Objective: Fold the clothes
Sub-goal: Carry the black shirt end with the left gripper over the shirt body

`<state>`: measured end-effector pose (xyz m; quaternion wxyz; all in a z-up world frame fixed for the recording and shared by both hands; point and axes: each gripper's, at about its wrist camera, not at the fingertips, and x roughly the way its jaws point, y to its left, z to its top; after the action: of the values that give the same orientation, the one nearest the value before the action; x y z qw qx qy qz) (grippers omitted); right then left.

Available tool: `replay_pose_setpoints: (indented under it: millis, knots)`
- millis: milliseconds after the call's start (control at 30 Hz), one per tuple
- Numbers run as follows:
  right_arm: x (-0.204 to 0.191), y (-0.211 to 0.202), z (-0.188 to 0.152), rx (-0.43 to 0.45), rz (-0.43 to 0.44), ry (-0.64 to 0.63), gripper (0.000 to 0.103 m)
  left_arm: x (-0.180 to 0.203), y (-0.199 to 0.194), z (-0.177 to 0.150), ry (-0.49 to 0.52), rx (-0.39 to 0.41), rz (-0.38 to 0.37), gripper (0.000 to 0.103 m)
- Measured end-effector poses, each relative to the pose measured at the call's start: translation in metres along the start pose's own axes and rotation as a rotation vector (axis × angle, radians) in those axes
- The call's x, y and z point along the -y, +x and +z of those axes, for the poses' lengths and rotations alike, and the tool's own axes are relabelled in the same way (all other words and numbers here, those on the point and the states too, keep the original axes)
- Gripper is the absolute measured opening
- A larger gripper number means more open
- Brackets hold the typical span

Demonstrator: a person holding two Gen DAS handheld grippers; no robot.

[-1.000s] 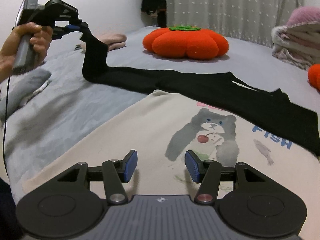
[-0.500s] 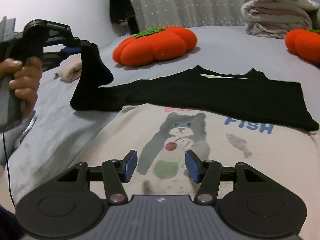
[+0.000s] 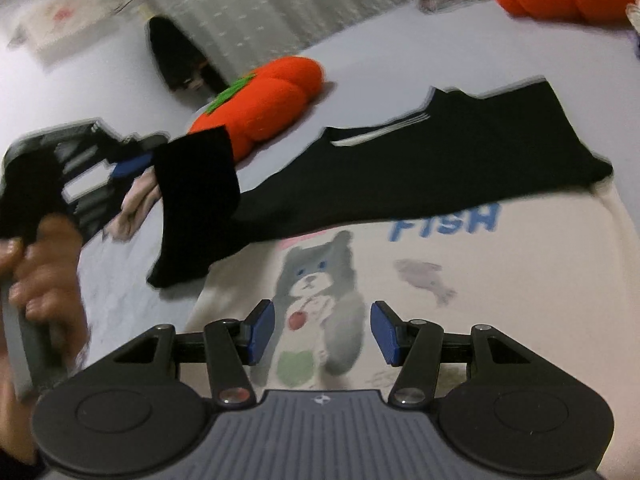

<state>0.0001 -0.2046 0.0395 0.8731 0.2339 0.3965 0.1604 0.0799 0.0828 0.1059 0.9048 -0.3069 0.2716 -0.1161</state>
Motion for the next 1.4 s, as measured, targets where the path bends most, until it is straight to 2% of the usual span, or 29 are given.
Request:
replay_pose_setpoints:
  millis: [100,267,600,700,800,1067,1167,1300,1400]
  knots:
    - [0.018,0.007,0.006,-0.006,0.011,0.098,0.054,-0.001,0.004,-0.004,-0.002,-0.011,-0.001,0.01]
    - [0.022,0.013,0.012,0.009,0.016,0.122,0.054,-0.001,0.007,-0.012,0.02,-0.031,-0.006,0.01]
    - [0.038,0.028,0.019,0.058,0.089,0.222,0.058,0.007,0.037,-0.056,0.128,-0.187,0.02,0.01]
    - [0.035,0.028,0.021,0.078,0.091,0.195,0.059,0.001,0.037,-0.055,0.098,-0.213,0.009,0.011]
    - [0.033,0.03,0.021,0.078,0.095,0.178,0.059,-0.004,0.03,-0.047,0.086,-0.195,0.011,0.011]
    - [0.006,0.052,0.025,0.05,0.119,0.085,0.059,-0.038,0.019,-0.022,-0.027,-0.185,0.108,0.012]
    - [0.006,0.068,0.031,0.044,0.134,0.15,0.059,-0.052,0.016,-0.012,-0.087,-0.173,0.132,0.013]
    - [0.004,0.086,0.039,0.021,0.162,0.233,0.058,-0.061,0.013,-0.002,-0.117,-0.16,0.139,0.015]
    - [-0.004,0.097,0.041,0.005,0.123,0.234,0.054,-0.064,0.016,0.0,-0.133,-0.165,0.146,0.015]
